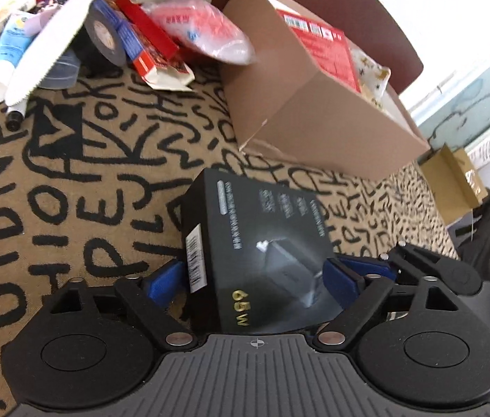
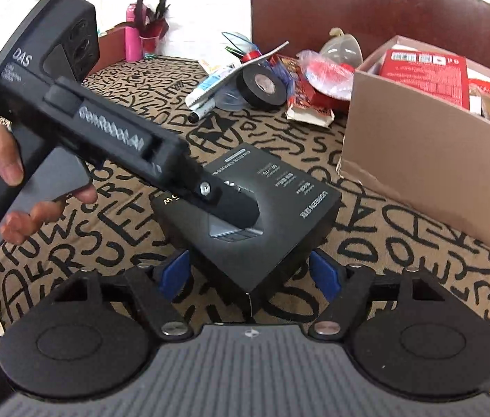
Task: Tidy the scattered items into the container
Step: 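Lift the black charger box and carry it over the cardboard box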
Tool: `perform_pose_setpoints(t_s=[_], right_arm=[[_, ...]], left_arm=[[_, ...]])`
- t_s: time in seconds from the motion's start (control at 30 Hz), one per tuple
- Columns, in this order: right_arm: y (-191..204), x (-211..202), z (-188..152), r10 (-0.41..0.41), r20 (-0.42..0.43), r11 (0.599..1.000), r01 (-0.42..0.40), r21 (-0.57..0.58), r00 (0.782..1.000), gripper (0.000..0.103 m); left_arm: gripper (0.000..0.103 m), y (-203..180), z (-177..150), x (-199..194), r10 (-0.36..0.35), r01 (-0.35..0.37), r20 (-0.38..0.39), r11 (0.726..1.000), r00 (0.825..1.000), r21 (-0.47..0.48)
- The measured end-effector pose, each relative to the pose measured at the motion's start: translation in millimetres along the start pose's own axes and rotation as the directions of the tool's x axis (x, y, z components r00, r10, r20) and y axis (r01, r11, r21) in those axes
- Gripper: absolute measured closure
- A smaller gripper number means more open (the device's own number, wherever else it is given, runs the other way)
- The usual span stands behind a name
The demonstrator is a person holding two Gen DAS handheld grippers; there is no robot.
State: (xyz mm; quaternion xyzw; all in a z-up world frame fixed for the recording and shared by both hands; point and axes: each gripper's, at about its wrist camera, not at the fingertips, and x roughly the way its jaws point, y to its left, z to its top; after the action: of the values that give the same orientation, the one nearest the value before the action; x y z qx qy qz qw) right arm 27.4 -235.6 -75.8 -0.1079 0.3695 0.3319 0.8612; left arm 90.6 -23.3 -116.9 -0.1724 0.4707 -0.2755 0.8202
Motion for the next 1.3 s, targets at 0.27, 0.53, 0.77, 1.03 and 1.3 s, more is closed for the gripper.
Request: perform_pose_setpoints(t_s=[0.27, 0.53, 0.77, 1.03, 1.3], right_arm=[[-2.4, 8.2, -2.6, 0.008, -0.015, 1.0, -0.007, 0.014, 1.0, 0.026], [-0.7, -7.2, -5.3, 0.014, 0.007, 1.0, -0.014, 0.023, 1.0, 0.027], [0.2, -50.5, 8.2, -0.039, 0.099, 0.999, 0.041, -0.018, 0.994, 0.027], [-30.1, -94.6, 56.1, -0.137, 0.231, 0.987, 0.154, -0.055, 0.963, 0.027], [-92.4, -110.0, 121.5, -0.206, 0.336, 0.971, 0.234, -0.046, 0.919, 0.027]], left_arm=[[0.011, -2.1, -3.0, 5.5, 0.004, -0.004, 0.01, 1.0, 1.0, 0.021], [0.018, -20.5, -9.2, -7.0, 0.044, -0.045, 0.035, 0.999, 0.998, 0.03], [0.018, -59.9, 4.4, -34.3, 0.021, -0.03, 0.119, 0.997, 0.993, 0.077], [0.017, -115.2, 68.9, -49.7, -0.044, 0.008, 0.244, 0.989, 0.969, 0.147], [0.016, -146.7, 162.3, -37.4, -0.12, 0.071, 0.331, 0.985, 0.936, 0.156]])
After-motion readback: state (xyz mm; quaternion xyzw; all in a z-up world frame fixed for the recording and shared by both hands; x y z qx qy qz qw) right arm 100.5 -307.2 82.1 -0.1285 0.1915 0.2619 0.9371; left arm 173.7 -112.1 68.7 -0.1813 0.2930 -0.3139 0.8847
